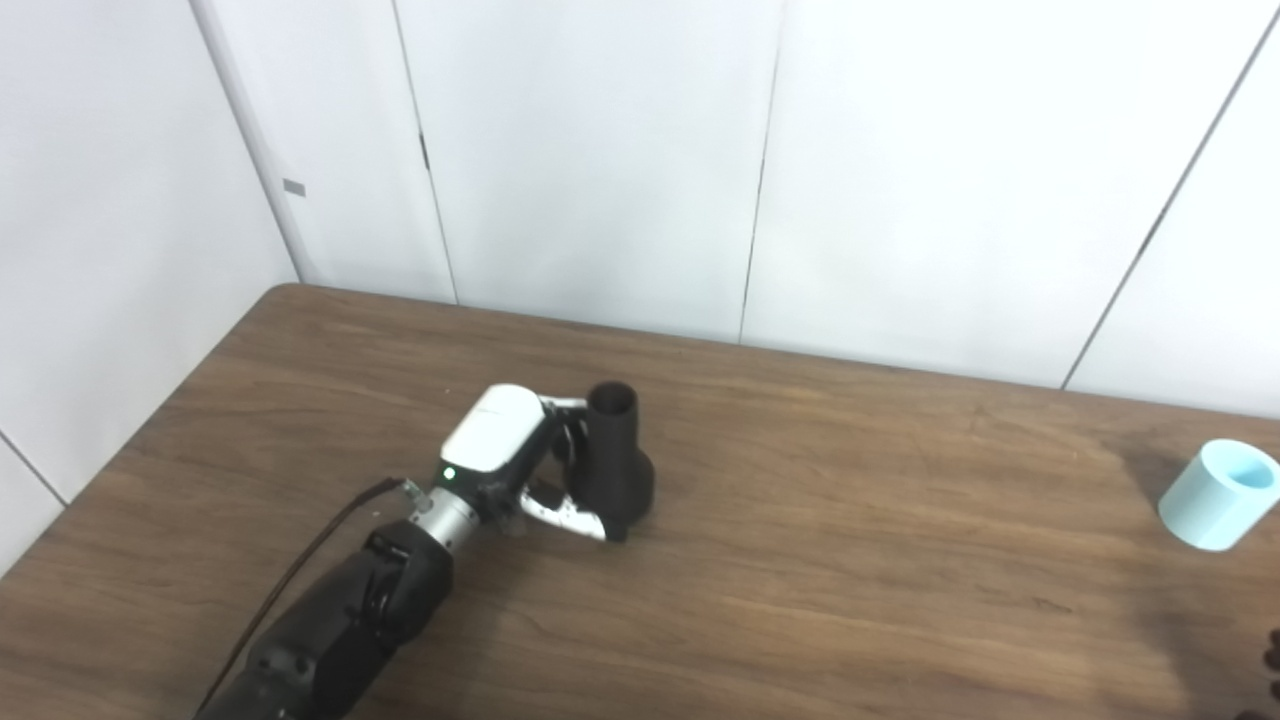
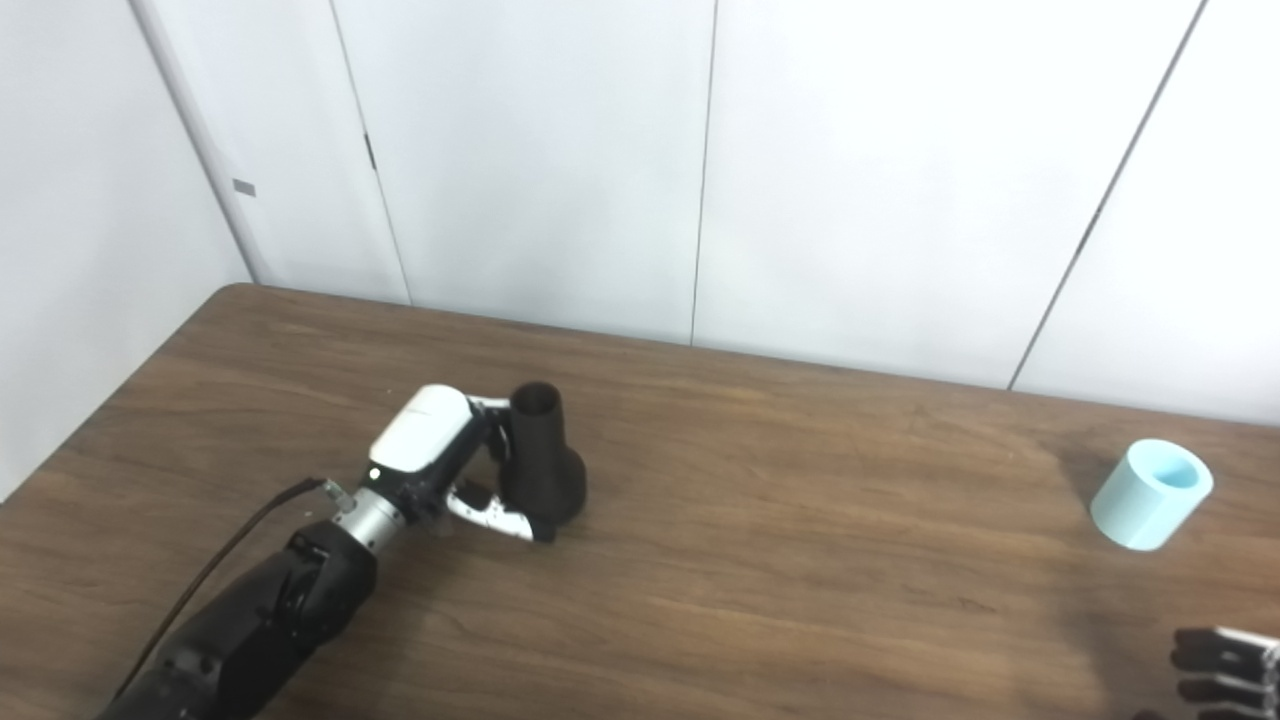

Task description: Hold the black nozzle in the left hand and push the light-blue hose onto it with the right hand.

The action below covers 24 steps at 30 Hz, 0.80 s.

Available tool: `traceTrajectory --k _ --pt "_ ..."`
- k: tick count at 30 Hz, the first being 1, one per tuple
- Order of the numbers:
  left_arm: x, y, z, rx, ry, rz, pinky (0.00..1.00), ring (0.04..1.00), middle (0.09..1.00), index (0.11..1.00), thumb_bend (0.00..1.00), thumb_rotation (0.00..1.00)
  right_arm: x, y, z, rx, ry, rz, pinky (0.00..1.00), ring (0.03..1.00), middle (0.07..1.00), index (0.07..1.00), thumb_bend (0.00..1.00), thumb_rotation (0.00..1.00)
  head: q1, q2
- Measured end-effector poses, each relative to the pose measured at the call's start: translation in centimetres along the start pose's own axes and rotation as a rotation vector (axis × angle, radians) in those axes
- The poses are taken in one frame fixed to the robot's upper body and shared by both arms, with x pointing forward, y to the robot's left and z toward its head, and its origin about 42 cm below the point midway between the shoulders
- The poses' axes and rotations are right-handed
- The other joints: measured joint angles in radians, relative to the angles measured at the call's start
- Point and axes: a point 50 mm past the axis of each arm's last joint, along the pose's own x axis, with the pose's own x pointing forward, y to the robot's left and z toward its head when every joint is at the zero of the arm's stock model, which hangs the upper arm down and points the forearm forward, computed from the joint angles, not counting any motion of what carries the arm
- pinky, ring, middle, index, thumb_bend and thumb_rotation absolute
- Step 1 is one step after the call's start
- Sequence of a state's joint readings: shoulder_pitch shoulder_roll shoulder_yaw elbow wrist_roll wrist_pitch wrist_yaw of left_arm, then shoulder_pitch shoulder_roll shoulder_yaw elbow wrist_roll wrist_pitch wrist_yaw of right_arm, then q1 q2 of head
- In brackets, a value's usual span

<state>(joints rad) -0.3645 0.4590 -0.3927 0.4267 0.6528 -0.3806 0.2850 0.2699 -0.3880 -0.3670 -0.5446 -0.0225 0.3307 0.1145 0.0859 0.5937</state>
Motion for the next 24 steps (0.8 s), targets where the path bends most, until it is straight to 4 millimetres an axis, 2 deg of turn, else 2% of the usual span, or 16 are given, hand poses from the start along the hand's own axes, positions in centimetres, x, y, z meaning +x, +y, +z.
traceTrajectory --k 3,4,5,7,15,18,20,23,24 --pt "0.0 -0.6 1.0 -0.013 -0.044 -0.046 0.13 0.185 0.472 0.481 0.53 0.00 -0.1 -0.8 -0.1 -0.013 0.009 -0.032 0.54 0.608 0.634 0.624 0.46 0.00 -0.009 0.000" --pt "-0.1 -0.7 1.2 -0.016 -0.050 -0.052 0.19 0.253 0.430 0.502 0.52 0.00 -0.2 -1.0 -0.1 -0.022 0.012 -0.039 0.54 0.607 0.634 0.625 0.47 0.00 -0.017 0.002" --pt "-0.2 -0.7 1.5 -0.019 -0.055 -0.053 0.19 0.258 0.427 0.504 0.52 0.00 -0.2 -1.1 -0.2 -0.033 0.015 -0.045 0.53 0.606 0.634 0.625 0.47 0.00 -0.017 0.002" --pt "-0.4 -0.9 1.8 -0.025 -0.066 -0.061 0.27 0.337 0.458 0.499 0.52 0.00 -0.3 -1.4 -0.2 -0.036 0.019 -0.056 0.53 0.601 0.628 0.624 0.49 0.00 -0.032 0.002" --pt "-0.3 -1.4 3.3 -0.042 -0.126 -0.086 0.25 0.328 0.458 0.500 0.52 0.00 0.1 -3.1 -0.9 -0.028 0.037 -0.146 0.52 0.591 0.623 0.611 0.56 0.00 -0.041 0.011" --pt "-0.3 -1.7 3.9 -0.042 -0.150 -0.093 0.25 0.335 0.465 0.497 0.52 0.00 0.2 -4.0 -1.6 -0.063 0.068 -0.194 0.51 0.582 0.612 0.605 0.62 0.08 -0.058 0.012" --pt "-0.3 -1.9 4.2 -0.042 -0.163 -0.099 0.25 0.327 0.461 0.501 0.52 0.00 0.2 -4.3 -1.5 -0.108 0.076 -0.226 0.50 0.574 0.607 0.605 0.68 0.17 -0.086 0.014" --pt "-0.4 -2.1 4.6 -0.042 -0.189 -0.113 0.24 0.313 0.452 0.508 0.52 0.00 0.2 -4.4 -1.0 -0.163 0.089 -0.257 0.45 0.550 0.596 0.616 0.76 0.19 -0.123 0.015" --pt "-0.4 -2.1 4.6 -0.044 -0.194 -0.117 0.23 0.313 0.451 0.509 0.52 0.00 0.2 -4.3 -0.7 -0.173 0.094 -0.262 0.46 0.559 0.606 0.621 0.78 0.20 -0.158 0.018"
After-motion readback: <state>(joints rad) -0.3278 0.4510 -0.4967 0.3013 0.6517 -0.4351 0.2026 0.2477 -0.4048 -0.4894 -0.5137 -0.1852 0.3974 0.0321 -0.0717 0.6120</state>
